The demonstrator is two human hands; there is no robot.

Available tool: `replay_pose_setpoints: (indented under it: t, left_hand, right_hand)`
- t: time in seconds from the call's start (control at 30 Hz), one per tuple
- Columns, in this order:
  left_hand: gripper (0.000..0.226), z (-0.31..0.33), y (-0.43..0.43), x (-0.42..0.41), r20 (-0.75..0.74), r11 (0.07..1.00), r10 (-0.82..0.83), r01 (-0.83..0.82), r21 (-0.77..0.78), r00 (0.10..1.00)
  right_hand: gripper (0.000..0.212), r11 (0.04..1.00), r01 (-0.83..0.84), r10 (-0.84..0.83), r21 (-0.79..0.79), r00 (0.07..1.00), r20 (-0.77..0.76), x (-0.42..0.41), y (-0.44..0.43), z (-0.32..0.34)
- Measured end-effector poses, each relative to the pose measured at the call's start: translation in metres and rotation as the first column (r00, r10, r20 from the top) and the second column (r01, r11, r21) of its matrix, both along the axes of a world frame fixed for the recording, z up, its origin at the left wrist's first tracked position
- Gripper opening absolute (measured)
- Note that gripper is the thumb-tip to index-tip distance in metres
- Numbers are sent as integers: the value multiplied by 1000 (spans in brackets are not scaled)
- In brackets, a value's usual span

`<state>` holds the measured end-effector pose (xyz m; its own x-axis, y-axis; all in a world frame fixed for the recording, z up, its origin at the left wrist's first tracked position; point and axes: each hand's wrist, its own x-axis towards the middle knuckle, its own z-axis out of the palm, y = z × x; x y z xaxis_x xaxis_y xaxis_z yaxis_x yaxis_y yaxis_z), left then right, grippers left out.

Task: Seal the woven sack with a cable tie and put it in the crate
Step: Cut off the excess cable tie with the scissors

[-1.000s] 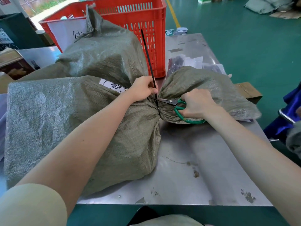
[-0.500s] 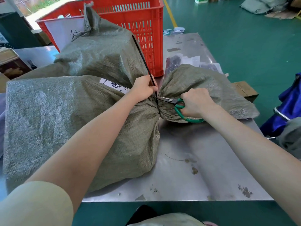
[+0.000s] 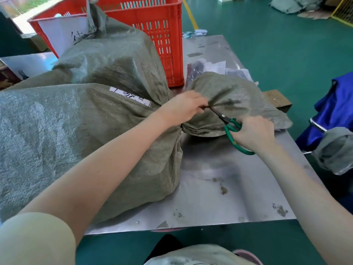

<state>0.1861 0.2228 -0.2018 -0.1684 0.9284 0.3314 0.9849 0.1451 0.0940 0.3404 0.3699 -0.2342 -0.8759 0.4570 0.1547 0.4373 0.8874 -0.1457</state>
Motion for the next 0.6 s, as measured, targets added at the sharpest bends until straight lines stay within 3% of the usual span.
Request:
replay_pose_setpoints:
  t: [0.13, 0.33, 0.4, 0.47, 0.6]
  left_hand:
    - [21, -22, 25, 19, -265, 939, -336, 302, -162, 904]
    - [26, -59, 47, 44, -351, 819, -531, 361, -445, 771]
    - [19, -65, 54, 55, -360, 817, -543, 379, -434, 759]
    - [10, -70, 59, 68, -302, 814, -503, 326, -481, 810]
    - [27, -87, 68, 86, -290, 799, -248, 25, -601, 924]
  right_hand:
    - [29, 997, 78, -78, -14, 997, 22, 24, 4, -23]
    - [32, 979, 187, -180, -77, 979, 99, 59, 7, -49]
    - [31, 970, 229, -219, -75, 967, 129, 72, 8, -56]
    - [31, 962, 259, -245, -84, 957, 153, 85, 8, -64]
    - [36, 925, 364, -329, -112, 912, 247, 102, 8, -77]
